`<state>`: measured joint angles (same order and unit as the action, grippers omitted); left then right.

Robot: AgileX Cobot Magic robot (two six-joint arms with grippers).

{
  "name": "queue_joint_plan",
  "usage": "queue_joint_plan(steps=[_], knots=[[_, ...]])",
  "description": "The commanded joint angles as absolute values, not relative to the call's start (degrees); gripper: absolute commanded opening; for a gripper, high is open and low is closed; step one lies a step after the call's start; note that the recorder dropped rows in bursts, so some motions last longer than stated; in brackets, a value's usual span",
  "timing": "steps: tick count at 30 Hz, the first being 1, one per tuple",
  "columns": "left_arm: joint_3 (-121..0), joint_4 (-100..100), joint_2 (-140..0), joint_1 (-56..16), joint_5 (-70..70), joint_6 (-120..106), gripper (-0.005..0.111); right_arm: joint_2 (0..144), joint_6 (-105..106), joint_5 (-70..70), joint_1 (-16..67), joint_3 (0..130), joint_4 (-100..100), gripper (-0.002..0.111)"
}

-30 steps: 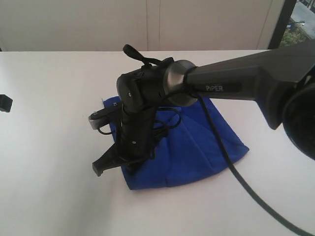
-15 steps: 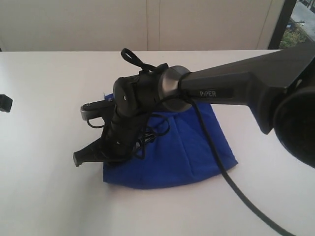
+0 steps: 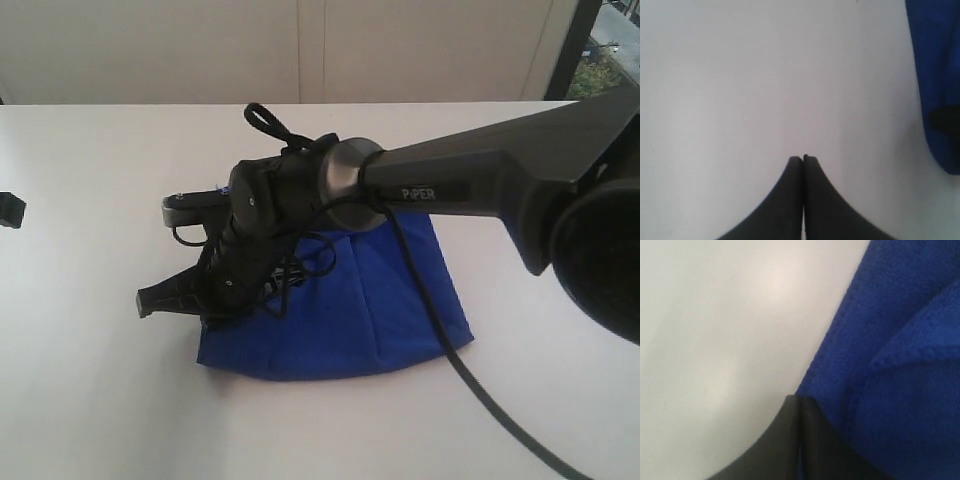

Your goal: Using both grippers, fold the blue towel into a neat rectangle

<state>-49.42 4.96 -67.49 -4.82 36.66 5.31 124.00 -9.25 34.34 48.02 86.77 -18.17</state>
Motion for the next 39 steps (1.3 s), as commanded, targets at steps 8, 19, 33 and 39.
queue_joint_plan(steps=[8, 19, 33, 39], knots=[[-49.2, 5.0, -67.3, -4.7, 37.1, 5.2, 0.0, 111.2, -3.4, 44.5, 36.8, 87.9, -15.4, 0.0], [-49.2, 5.0, -67.3, -4.7, 37.1, 5.2, 0.0, 112.7, 2.8, 44.9, 19.5, 87.8, -17.3, 0.0], [-49.2, 10.4, -67.3, -4.7, 34.8, 5.2, 0.0, 120.4, 13.1, 34.6, 18.8, 87.8, -28.2, 0.001], [-49.2, 23.6, -67.4, -4.8, 33.5, -3.4, 0.0, 122.9, 13.9, 31.9, 18.8, 87.8, -29.8, 0.021]])
